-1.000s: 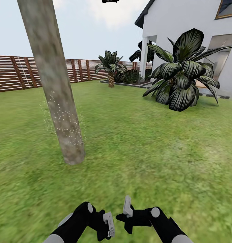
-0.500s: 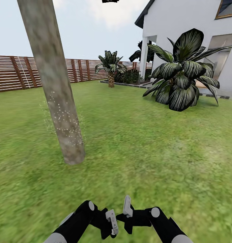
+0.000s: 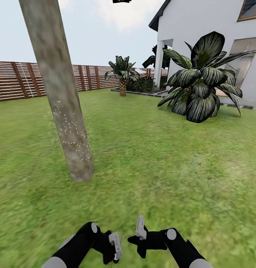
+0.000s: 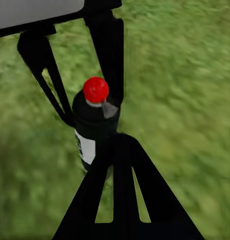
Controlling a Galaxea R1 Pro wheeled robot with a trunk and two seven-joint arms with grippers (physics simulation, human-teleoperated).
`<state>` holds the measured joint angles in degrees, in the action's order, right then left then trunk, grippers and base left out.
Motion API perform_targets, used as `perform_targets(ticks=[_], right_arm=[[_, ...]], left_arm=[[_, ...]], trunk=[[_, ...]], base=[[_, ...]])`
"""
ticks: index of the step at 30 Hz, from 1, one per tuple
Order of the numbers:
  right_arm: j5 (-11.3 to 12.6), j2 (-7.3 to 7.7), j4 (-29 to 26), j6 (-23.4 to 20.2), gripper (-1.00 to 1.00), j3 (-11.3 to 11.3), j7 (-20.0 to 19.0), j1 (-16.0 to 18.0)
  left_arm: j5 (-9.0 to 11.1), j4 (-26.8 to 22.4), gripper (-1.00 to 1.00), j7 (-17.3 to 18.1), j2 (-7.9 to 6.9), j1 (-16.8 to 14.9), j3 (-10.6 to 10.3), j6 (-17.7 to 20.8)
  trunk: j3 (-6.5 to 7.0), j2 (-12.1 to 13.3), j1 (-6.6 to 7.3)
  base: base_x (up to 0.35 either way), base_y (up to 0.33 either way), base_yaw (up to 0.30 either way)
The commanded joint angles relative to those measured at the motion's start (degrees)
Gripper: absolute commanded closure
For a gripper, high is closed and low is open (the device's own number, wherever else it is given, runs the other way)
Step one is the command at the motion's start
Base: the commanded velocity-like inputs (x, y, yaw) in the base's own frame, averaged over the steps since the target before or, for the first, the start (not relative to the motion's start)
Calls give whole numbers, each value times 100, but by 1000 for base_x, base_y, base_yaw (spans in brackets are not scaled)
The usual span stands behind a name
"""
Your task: In the garden, pick up the pesticide atomizer on the floor and spray pesticide onto both trees until each tree trunk is fully covered.
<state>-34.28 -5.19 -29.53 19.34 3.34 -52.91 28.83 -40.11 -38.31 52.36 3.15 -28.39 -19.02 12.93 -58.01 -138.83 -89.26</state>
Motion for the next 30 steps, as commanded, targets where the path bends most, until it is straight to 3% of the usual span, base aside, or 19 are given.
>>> perform_targets(ticks=[1,4,8,9,12,13,15,17,18,20,22,24,26,30], right_arm=[[0,0,0,0,100,-2,0,0],[0,8,7,2,100,-8,-8,0],[-7,16,36,8,100,-9,-9,0],[-8,25,49,11,-100,-9,-6,0],[-5,54,60,20,-100,-11,3,0],[-3,59,61,26,-100,-19,14,0],[4,95,61,33,-100,-49,36,0],[29,238,67,35,-100,-98,226,-11],[41,322,86,38,-100,-201,501,-18],[50,409,356,41,-100,-717,1352,-30],[49,437,959,119,-100,-1383,2323,-34],[48,447,1301,379,-100,-1823,3113,-39],[48,448,1560,763,-100,-1989,3923,-119],[62,439,2106,1548,-100,-2046,5599,-375]], left_arm=[[32,3,100,1,-97,0,6,0],[56,60,100,-5,-410,10,83,-31],[45,115,100,1,-525,81,563,-324],[51,118,100,2,-584,89,612,-385],[73,198,100,-16,-718,96,706,-450],[78,238,100,-35,-727,97,832,-457],[96,276,100,-159,-728,97,1341,-609],[117,285,100,-466,-704,97,1980,-829],[122,291,100,-648,-687,97,2219,-880],[151,346,100,-1059,-661,99,2558,-925],[490,500,100,-1559,-646,104,2855,-1011],[1051,789,100,-2079,-648,116,2981,-1425],[1429,1142,100,-2757,-649,128,3012,-1832],[1952,1808,100,-4363,-589,253,3022,-2715]], trunk=[[0,0,0],[0,0,0],[0,0,0],[0,0,0],[0,0,0],[0,0,0],[0,0,0],[0,0,0],[0,0,0],[0,0,0],[0,0,0],[0,0,0],[0,0,0],[0,0,0]], base=[[0,0,0],[0,0,0],[0,0,0],[0,0,0],[0,0,0],[0,0,0],[0,0,0],[0,0,0],[0,0,0],[0,0,0],[0,0,0],[0,0,0],[0,0,0],[0,0,0]])
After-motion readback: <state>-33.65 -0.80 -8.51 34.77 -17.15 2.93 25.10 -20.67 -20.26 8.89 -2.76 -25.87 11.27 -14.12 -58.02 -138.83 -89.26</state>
